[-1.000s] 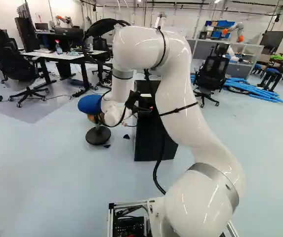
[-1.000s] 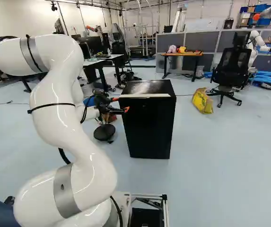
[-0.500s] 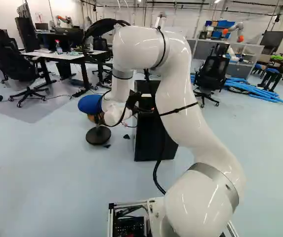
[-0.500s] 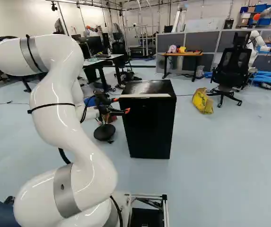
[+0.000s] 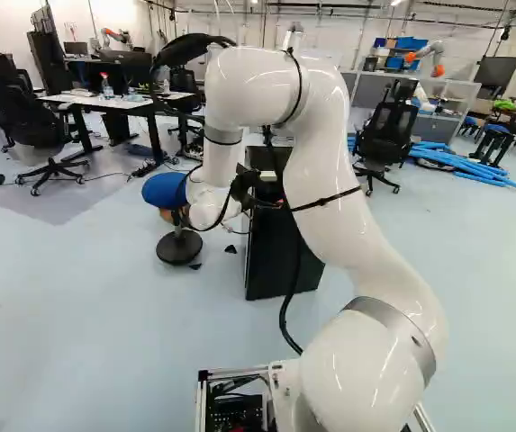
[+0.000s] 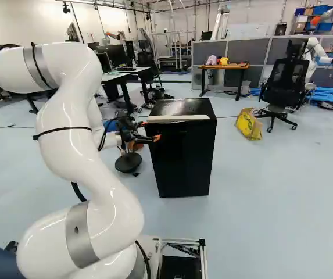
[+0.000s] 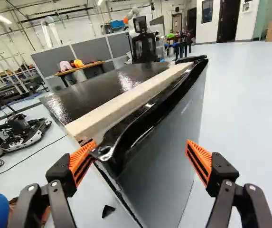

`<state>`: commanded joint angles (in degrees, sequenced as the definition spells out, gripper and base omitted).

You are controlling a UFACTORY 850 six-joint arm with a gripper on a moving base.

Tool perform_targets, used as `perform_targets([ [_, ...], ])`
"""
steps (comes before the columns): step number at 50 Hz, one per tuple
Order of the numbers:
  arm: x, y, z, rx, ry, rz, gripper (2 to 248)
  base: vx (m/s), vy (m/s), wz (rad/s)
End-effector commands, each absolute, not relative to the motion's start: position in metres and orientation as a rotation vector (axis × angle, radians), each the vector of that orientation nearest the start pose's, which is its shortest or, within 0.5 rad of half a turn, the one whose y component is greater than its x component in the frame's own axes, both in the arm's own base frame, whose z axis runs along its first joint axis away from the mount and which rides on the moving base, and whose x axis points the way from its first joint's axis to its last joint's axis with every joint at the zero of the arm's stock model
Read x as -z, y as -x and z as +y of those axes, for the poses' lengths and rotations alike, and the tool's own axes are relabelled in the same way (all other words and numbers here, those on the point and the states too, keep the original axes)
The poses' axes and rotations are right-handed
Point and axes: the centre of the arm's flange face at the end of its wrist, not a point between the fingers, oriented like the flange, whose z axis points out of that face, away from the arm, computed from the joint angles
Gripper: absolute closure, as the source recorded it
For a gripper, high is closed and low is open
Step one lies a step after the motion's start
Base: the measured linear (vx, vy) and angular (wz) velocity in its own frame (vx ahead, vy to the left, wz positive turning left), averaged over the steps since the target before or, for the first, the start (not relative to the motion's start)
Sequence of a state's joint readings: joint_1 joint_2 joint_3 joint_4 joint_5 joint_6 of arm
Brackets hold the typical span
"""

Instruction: Grab a drink from the fridge

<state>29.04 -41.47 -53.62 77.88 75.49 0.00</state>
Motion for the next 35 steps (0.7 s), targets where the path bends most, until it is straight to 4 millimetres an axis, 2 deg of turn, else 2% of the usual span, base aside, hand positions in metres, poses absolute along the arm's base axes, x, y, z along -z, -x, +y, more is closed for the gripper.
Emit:
perform_targets([
  [35, -0.254, -0.465, 0.187, 2.153, 2.451, 1.376, 3, 0.000, 0.000, 0.000],
])
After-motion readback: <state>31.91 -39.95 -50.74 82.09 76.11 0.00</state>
